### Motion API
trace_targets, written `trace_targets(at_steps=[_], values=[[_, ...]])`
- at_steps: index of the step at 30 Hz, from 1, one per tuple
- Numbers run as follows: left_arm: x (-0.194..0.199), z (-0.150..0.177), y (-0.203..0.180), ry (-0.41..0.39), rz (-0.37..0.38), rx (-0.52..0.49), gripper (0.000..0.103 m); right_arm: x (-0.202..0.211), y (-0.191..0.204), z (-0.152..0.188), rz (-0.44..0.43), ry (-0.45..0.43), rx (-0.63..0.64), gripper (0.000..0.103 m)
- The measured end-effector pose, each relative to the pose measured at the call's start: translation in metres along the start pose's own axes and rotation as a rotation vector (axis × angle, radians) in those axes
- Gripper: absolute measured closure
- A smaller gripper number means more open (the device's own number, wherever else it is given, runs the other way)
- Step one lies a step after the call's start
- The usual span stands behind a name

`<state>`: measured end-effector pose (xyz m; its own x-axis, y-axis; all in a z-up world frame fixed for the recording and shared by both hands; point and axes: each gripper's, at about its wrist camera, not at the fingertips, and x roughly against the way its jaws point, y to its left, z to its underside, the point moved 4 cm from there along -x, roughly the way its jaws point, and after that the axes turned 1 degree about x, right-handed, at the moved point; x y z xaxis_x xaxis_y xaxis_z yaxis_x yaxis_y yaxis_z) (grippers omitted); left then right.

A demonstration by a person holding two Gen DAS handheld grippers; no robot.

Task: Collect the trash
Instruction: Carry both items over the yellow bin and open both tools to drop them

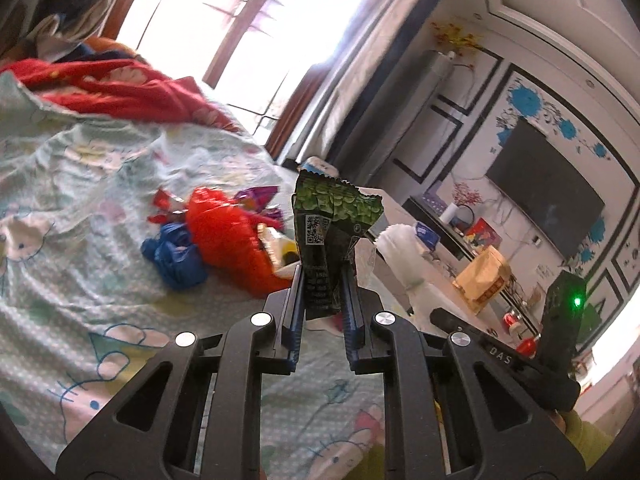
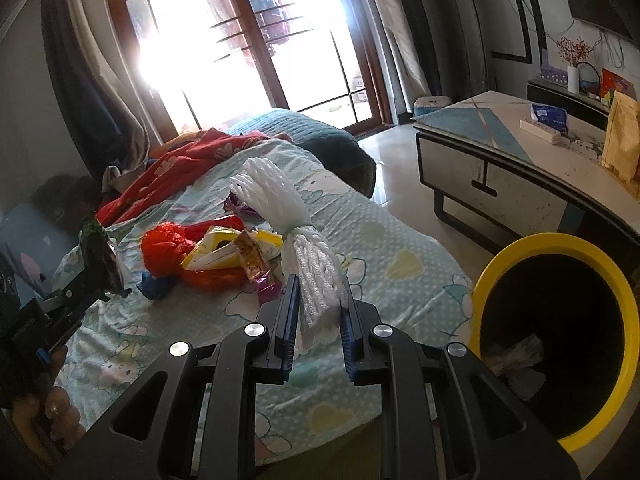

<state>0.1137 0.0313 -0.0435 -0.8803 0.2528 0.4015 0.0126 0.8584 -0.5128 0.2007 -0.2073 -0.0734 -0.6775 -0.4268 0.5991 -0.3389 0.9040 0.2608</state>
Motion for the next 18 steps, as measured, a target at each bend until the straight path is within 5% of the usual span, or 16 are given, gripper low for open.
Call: trace_targets(at_steps=[18], values=[[-0.002, 0.011, -0.060, 0.015, 0.076, -0.124, 0.092, 0.052, -0.053, -0.004, 0.064, -0.063, -0.070, 0.085]])
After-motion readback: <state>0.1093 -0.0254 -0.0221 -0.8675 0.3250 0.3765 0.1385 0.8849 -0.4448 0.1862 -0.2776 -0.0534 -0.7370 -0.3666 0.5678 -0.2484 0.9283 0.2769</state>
